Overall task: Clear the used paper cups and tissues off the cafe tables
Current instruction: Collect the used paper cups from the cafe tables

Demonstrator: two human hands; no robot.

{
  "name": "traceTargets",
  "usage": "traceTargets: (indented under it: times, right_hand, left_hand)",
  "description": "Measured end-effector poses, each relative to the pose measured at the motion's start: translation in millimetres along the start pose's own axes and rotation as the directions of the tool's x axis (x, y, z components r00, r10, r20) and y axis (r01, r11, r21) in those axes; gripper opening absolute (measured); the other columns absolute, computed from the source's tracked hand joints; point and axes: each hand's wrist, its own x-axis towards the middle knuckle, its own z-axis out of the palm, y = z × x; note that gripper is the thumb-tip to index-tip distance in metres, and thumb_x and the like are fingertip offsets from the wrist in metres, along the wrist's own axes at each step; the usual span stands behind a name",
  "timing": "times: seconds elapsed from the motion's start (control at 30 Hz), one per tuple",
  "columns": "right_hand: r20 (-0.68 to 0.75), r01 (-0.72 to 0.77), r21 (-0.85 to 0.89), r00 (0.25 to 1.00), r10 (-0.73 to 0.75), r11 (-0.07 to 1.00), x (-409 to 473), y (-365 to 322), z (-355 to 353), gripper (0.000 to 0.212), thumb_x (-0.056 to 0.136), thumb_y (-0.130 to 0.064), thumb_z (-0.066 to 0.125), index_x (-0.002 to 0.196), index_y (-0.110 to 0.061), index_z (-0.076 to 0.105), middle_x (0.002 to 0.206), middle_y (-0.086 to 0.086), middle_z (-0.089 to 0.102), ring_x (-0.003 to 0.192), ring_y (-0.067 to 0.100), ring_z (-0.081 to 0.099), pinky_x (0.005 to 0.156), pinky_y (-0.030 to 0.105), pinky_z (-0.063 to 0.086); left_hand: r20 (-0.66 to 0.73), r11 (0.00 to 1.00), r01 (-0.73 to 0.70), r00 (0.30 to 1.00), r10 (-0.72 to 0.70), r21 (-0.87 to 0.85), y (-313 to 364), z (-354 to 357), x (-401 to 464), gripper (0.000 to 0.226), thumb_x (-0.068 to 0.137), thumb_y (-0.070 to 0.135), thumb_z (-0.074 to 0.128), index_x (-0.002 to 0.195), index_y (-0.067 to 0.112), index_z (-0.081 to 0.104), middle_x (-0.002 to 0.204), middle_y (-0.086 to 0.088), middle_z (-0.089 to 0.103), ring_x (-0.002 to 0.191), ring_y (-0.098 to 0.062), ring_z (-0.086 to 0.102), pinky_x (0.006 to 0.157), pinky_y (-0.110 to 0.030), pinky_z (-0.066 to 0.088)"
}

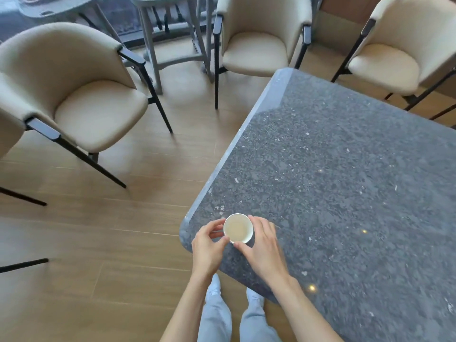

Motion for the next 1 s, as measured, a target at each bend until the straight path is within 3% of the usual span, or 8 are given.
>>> traceTargets:
  times: [0.17,0.33,0.4,0.5,0.6,0.8,0.93,1.0]
  right_hand:
    - [0.077,0.025,-0.037,0.997,-0.022,0.999,4.9,7.2,-9.1,0.082,0.090,-0.046,0.069,0.156,-0.014,0.031,0.148,-0.001,0.045,0.138,0.018,0.032,0.111,0.027,0.031]
    - [0.097,0.067,0.008,0.993,-0.067,0.998,14.1,-4.8,-41.5,0.078,0.093,-0.038,0.069,0.156,-0.012,0.032,0.153,0.004,0.041,0.144,0.021,0.031,0.115,0.029,0.025]
    - [0.059,0.097,0.074,0.993,-0.101,0.993,17.0,-16.4,-59.3,0.073,0.093,-0.035,0.069,0.154,-0.012,0.036,0.151,0.004,0.044,0.142,0.020,0.036,0.114,0.028,0.026]
    - [-0.007,0.154,0.207,0.988,-0.156,0.966,17.4,-36.7,-79.6,0.064,0.092,-0.032,0.071,0.148,-0.012,0.047,0.145,0.003,0.053,0.135,0.018,0.048,0.114,0.034,0.036]
    - [-0.010,0.167,0.361,0.984,-0.175,0.917,9.7,-56.9,-91.8,0.053,0.093,-0.027,0.069,0.143,-0.016,0.054,0.139,-0.003,0.058,0.125,0.014,0.057,0.102,0.024,0.043]
    - [0.032,0.240,0.482,0.956,-0.290,0.843,-18.3,-100.3,-88.5,0.046,0.096,-0.024,0.067,0.140,-0.018,0.058,0.132,-0.007,0.063,0.113,0.008,0.061,0.094,0.015,0.044]
    - [0.097,0.276,0.545,0.917,-0.387,0.791,-48.7,-140.9,-70.5,0.041,0.095,-0.025,0.067,0.136,-0.021,0.062,0.128,-0.008,0.067,0.111,0.007,0.064,0.099,0.024,0.050]
    - [0.141,0.305,0.560,0.881,-0.452,0.770,-68.7,-162.7,-58.4,0.040,0.095,-0.024,0.066,0.135,-0.021,0.063,0.128,-0.008,0.067,0.110,0.006,0.064,0.091,0.013,0.047]
  left_hand:
    - [-0.070,1.000,0.017,0.997,-0.016,0.015,4.2,13.9,-4.3,0.037,0.080,-0.002,0.076,0.111,0.019,0.075,0.100,0.006,0.076,0.092,-0.004,0.070,0.093,-0.037,0.057]
    - [-0.207,0.999,0.042,0.978,-0.040,0.003,25.1,7.4,-12.5,0.029,0.087,0.009,0.075,0.115,0.013,0.074,0.108,0.002,0.075,0.096,-0.009,0.069,0.095,-0.035,0.055]
    - [-0.270,0.996,0.041,0.961,-0.059,-0.073,36.3,0.1,-16.9,0.024,0.089,0.009,0.072,0.112,0.014,0.075,0.108,0.003,0.076,0.097,-0.010,0.070,0.092,-0.035,0.057]
    - [-0.313,0.951,0.016,0.943,-0.118,-0.310,59.0,-14.4,-34.4,0.020,0.093,0.002,0.065,0.105,0.015,0.073,0.107,-0.005,0.075,0.093,-0.014,0.070,0.075,-0.026,0.060]
    - [-0.384,0.904,-0.043,0.913,-0.137,-0.425,77.5,-34.4,-61.2,0.018,0.095,0.003,0.062,0.104,0.013,0.074,0.106,-0.007,0.075,0.093,-0.015,0.071,0.080,-0.031,0.060]
    - [-0.569,0.844,-0.179,0.805,-0.170,-0.506,88.3,-84.1,-129.6,0.018,0.097,0.003,0.060,0.103,0.011,0.073,0.103,-0.008,0.075,0.093,-0.015,0.069,0.083,-0.034,0.061]
    - [-0.692,0.792,-0.295,0.690,-0.210,-0.534,79.4,-125.0,-180.1,0.018,0.100,0.006,0.056,0.106,0.007,0.073,0.104,-0.011,0.074,0.094,-0.018,0.070,0.083,-0.036,0.061]
    - [-0.741,0.760,-0.360,0.631,-0.229,-0.541,72.0,-144.4,-206.7,0.019,0.101,0.007,0.054,0.106,0.005,0.072,0.106,-0.014,0.073,0.095,-0.021,0.069,0.084,-0.039,0.061]
